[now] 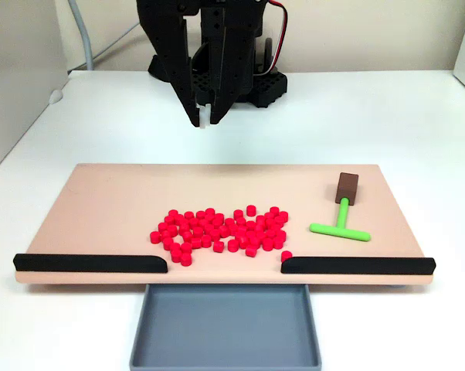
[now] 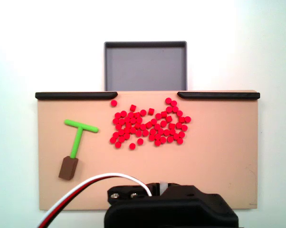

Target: Grasp a green tool by the dark brown handle.

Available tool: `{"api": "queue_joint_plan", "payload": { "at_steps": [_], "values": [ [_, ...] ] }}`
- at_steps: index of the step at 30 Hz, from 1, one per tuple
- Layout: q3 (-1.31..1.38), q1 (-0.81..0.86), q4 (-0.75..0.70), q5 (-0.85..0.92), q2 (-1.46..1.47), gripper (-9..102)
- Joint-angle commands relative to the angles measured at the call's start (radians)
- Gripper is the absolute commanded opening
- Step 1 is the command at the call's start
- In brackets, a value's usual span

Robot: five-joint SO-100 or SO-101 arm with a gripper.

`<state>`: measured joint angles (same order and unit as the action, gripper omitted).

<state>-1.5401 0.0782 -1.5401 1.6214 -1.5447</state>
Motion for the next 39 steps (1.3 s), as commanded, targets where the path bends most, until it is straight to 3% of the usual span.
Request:
{"api": "queue_joint_plan", "payload": {
  "at_steps": [1, 27, 35, 39],
  "values": [
    [0.012, -0.006, 0.002, 0.003, -0.020, 0],
    [0.015, -0.020, 0.002, 0.025, -0.029, 0],
    [0.029, -0.051, 0.006, -0.028, -0.025, 0],
    [0.029, -0.123, 0.078, -0.150, -0.011, 0]
  ]
}}
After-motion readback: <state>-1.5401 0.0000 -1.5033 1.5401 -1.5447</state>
